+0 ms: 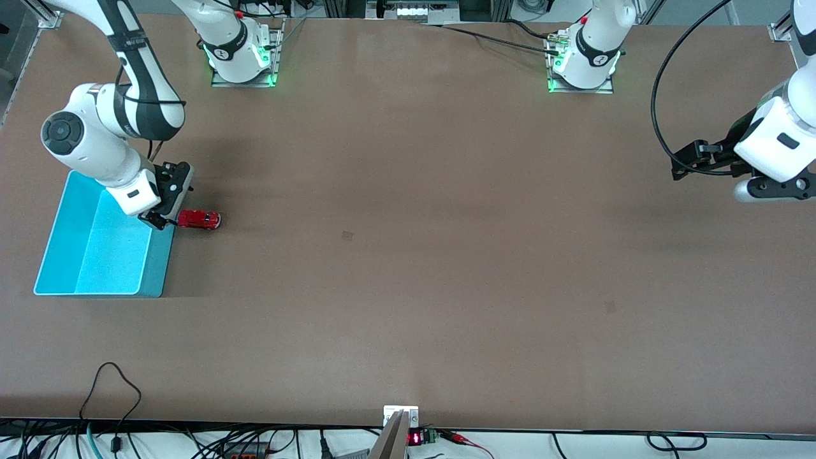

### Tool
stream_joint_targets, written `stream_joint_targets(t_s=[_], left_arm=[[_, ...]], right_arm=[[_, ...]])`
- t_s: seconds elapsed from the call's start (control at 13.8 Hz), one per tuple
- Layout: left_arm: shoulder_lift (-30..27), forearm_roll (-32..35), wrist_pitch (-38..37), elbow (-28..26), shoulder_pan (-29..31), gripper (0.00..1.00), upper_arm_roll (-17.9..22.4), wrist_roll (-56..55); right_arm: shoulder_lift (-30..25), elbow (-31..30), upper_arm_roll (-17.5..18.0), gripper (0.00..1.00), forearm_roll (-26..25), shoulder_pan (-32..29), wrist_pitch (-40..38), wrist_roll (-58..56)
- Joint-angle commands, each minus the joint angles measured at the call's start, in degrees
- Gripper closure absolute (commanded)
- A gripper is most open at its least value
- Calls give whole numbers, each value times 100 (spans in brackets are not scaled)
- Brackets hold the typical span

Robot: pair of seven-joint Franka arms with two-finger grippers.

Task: Wind red beetle toy and store in blue box
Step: 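Lower the right gripper onto the red car beside the box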

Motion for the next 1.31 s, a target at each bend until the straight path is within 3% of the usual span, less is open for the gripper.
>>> stream_joint_targets(t_s=[0.0, 0.29, 1.02, 1.09, 1.16, 1.24], left_arm=[[-985, -319, 863, -1406, -269, 0, 484, -18], [-907, -328, 583, -1250, -243, 0, 457, 535], [-705, -310, -147, -810, -261, 0, 422, 457], [-696, -301, -147, -802, -261, 0, 422, 457], [-696, -319, -147, -801, -261, 0, 422, 457], [-696, -293, -147, -801, -261, 0, 422, 465]], right_arm=[[316, 10, 105, 0, -52, -208, 314, -411], [660, -60, 105, 0, -43, -216, 753, -615], [1117, -61, 105, 0, -34, -190, 1123, -597], [1134, -61, 105, 3, -43, -190, 1149, -597], [1135, -61, 105, 21, -34, -181, 1150, -597], [1135, -52, 105, 57, -43, -164, 1141, -545]])
